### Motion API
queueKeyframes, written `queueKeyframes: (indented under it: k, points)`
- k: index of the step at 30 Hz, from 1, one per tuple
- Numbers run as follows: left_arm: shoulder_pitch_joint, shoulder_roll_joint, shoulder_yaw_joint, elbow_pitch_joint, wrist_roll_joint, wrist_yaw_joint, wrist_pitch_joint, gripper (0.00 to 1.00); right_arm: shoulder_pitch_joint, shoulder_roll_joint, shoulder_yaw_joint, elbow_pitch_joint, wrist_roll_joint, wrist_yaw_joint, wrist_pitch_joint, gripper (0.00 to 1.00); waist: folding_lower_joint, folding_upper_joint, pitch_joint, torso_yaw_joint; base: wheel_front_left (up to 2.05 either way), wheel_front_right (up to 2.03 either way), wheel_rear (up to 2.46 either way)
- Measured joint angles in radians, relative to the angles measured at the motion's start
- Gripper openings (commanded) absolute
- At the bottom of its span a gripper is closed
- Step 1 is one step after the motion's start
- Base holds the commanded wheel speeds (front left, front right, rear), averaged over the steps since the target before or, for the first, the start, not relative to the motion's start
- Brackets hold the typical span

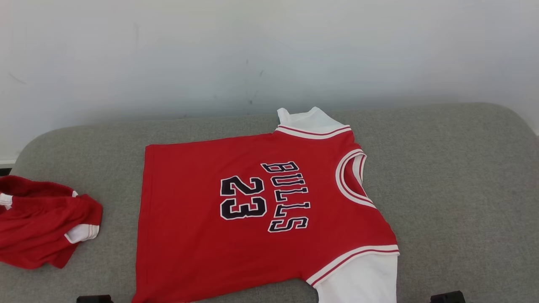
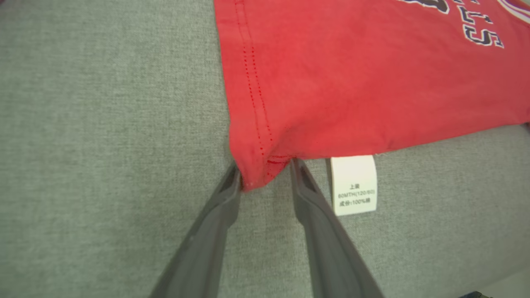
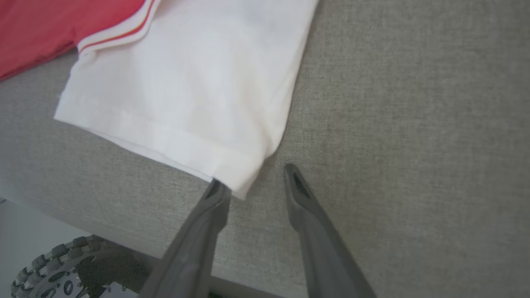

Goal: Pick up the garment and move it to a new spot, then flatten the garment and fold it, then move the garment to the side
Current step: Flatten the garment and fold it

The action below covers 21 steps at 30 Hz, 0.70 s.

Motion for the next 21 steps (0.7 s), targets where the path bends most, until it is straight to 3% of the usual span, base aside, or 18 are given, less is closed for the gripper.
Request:
queueKeyframes:
  k: [7,9,15,21]
  points:
    - [0.001,-0.008,0.021,0.015,-0.022,-0.008,-0.017,1.00,0.006,0.003,-0.036,-0.003,0.040,0.002,-0.013,1.00,0.0000,0.0000,-0.003,0.000,0.00,0.00,0.00]
    - [0.003,-0.003,0.030,0.014,-0.037,-0.008,-0.022,1.00,0.018,-0.004,-0.060,-0.020,0.077,0.020,-0.017,1.00,0.0000,0.0000,-0.005,0.000,0.00,0.00,0.00]
    - [0.024,0.040,0.084,-0.028,-0.059,0.003,-0.064,1.00,0.060,-0.064,-0.142,-0.106,0.152,0.060,-0.057,1.00,0.0000,0.0000,-0.011,-0.002,0.00,0.00,0.00]
    - [0.048,0.080,0.145,-0.126,-0.064,0.036,-0.092,1.00,0.062,-0.104,-0.204,-0.205,0.174,0.073,-0.099,1.00,0.0000,0.0000,-0.017,-0.011,0.00,0.00,0.00]
